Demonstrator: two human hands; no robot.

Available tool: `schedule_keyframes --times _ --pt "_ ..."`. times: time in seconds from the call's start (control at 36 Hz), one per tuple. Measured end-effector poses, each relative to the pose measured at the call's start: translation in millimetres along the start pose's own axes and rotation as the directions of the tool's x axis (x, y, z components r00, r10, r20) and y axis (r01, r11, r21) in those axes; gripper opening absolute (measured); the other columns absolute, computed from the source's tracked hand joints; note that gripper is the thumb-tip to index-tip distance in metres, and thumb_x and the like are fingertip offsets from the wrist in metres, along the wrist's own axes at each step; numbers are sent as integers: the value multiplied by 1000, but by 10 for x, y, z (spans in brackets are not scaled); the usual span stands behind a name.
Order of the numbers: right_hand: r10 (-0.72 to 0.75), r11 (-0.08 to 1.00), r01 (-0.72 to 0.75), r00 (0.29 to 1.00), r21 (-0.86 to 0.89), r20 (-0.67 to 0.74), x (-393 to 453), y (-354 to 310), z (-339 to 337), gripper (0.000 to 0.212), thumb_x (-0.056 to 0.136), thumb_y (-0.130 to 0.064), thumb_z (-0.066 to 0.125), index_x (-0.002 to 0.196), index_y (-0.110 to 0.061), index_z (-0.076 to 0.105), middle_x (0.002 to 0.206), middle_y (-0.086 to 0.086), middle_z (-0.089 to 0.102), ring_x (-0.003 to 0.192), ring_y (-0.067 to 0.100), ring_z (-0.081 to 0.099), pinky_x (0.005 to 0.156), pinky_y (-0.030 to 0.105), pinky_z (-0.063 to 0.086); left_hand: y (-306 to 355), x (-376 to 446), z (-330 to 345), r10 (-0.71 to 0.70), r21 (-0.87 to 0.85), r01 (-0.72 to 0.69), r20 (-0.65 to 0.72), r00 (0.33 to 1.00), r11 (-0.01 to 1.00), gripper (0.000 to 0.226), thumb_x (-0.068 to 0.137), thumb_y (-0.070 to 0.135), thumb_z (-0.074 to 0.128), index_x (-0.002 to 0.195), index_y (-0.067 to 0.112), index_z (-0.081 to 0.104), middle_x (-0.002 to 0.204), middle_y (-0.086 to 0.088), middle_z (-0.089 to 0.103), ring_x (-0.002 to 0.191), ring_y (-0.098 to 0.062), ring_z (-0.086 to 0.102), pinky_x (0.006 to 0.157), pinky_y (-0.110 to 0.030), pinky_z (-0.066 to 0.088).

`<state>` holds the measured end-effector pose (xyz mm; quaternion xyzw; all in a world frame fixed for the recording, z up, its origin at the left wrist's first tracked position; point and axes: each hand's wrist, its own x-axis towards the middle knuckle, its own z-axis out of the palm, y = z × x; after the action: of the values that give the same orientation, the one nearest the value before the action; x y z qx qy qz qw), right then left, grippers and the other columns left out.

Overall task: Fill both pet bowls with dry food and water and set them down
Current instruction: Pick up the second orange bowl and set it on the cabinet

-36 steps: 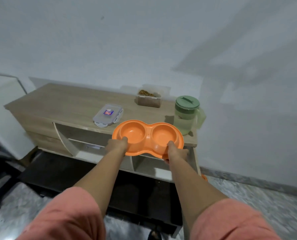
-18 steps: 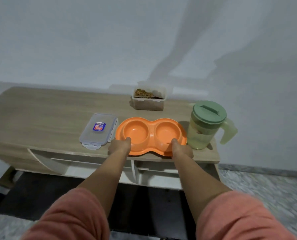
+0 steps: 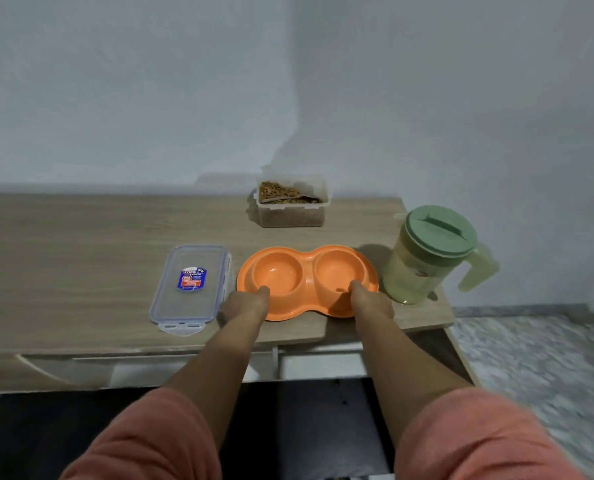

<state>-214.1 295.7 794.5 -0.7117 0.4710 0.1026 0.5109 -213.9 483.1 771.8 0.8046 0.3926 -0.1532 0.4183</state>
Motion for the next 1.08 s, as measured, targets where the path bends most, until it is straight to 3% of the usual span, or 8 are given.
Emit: schedule_keyframes --times 0.11,0.19,0.28,0.44,0.61,0.78,0.94,1.08 --pt "5 1000 -6 1000 -22 -18 -10 -1 19 66 81 -46 61 132 -6 49 133 16 49 114 33 55 80 36 43 14 15 39 -8 16 8 -7 1000 1000 59 87 51 56 123 4 57 121 -17 60 103 -32 61 75 -34 44" --pt "-6 996 3 1000 -93 -30 16 -7 22 67 83 -48 58 133 -4 47 134 17 44 118 33 51 94 40 44 37 14 55 -11 42 11 -6 1000 999 61 87 51 56 124 2 58 123 -18 59 103 -31 61 72 -32 41" --pt "-39 983 37 999 -182 -9 33 -19 6 65 85 -47 54 133 -3 46 136 17 40 120 33 48 94 40 43 67 -17 49 -14 93 15 -13 1000 996 60 89 51 53 123 2 57 124 -19 59 107 -32 59 74 -32 37" --pt "-194 914 186 981 -362 12 27 -112 -19 64 86 -43 49 133 1 45 134 19 47 125 33 42 93 35 42 142 -41 60 -36 78 39 -41 999 996 59 91 51 47 120 0 60 117 -18 64 109 -33 60 84 -35 46" --pt "-399 782 383 914 -491 77 13 -306 -48 60 91 -36 48 137 1 38 138 20 42 128 33 40 102 35 37 396 -20 83 -113 8 116 -159 981 993 68 89 53 43 135 2 49 136 -20 51 126 -36 47 104 -42 40" --pt "-491 758 513 855 -403 166 102 -614 -21 54 92 -30 50 137 -2 40 138 21 43 127 35 44 100 37 40 741 87 1 -30 4 32 -176 984 999 65 94 46 36 139 -1 41 142 -24 41 133 -38 39 107 -44 33" --pt "-432 815 482 875 -321 217 231 -1027 187 58 95 -31 45 144 -2 34 145 19 43 133 35 40 105 35 36 1105 402 -99 80 -120 -96 -127 989 988 64 98 44 27 135 -3 48 138 -25 50 127 -40 47 105 -43 39" --pt "-376 840 447 888 -308 264 379 -1363 454 59 99 -38 37 144 0 34 149 17 38 138 33 35 110 32 30 1388 619 -151 144 -293 -166 -96 985 941 69 89 58 27 127 8 56 128 -19 58 115 -37 54 102 -49 43"
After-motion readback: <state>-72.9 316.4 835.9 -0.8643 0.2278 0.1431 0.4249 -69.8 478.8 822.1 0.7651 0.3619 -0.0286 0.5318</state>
